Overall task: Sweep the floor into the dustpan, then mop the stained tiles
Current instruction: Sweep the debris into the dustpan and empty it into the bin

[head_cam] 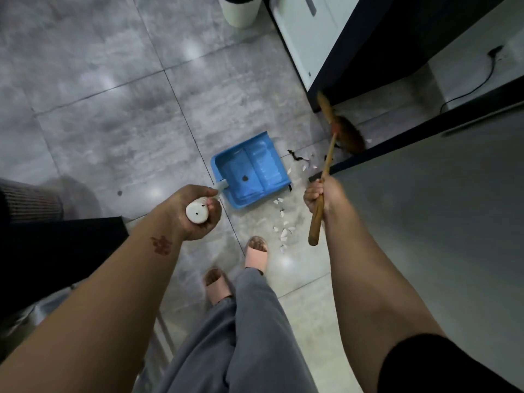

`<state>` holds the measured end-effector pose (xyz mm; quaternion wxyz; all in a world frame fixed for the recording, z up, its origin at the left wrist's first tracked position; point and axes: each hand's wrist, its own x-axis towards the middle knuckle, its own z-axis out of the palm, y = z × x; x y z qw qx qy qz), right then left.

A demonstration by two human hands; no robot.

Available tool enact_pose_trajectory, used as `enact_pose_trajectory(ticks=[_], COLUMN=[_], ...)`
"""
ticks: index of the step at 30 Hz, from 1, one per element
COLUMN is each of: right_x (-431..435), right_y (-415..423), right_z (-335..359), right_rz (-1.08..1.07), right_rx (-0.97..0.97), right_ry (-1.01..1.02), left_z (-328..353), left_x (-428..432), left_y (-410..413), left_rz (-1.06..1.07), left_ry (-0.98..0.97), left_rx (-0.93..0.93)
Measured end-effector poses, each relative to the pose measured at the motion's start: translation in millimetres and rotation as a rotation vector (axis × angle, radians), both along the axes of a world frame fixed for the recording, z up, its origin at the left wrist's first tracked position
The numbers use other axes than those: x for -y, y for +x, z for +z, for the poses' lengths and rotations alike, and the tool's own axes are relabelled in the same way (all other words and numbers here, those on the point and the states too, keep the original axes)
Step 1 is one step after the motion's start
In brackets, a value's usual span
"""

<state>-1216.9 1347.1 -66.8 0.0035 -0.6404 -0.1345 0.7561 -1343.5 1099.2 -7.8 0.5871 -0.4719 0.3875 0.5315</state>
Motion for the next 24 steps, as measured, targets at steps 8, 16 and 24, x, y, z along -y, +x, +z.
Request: enact_pose_trajectory(ticks=[8, 16, 24], right_x=[36, 6, -82], right_y=[12, 3, -41], right_z=[25, 29, -43], right_rz=[-0.048, 0.219, 0.292], right_rx=[-0.208, 0.053, 0.258], right_ry=[-0.197, 0.086, 0.172], left_z=[-4, -9, -17], left_x=[-46, -66, -79], left_y=[-18, -37, -53], left_rz=[0.026, 0.052, 0.017], left_ry=[-0.065, -0.107, -0.112], left_rx=[0.021, 0.029, 0.024])
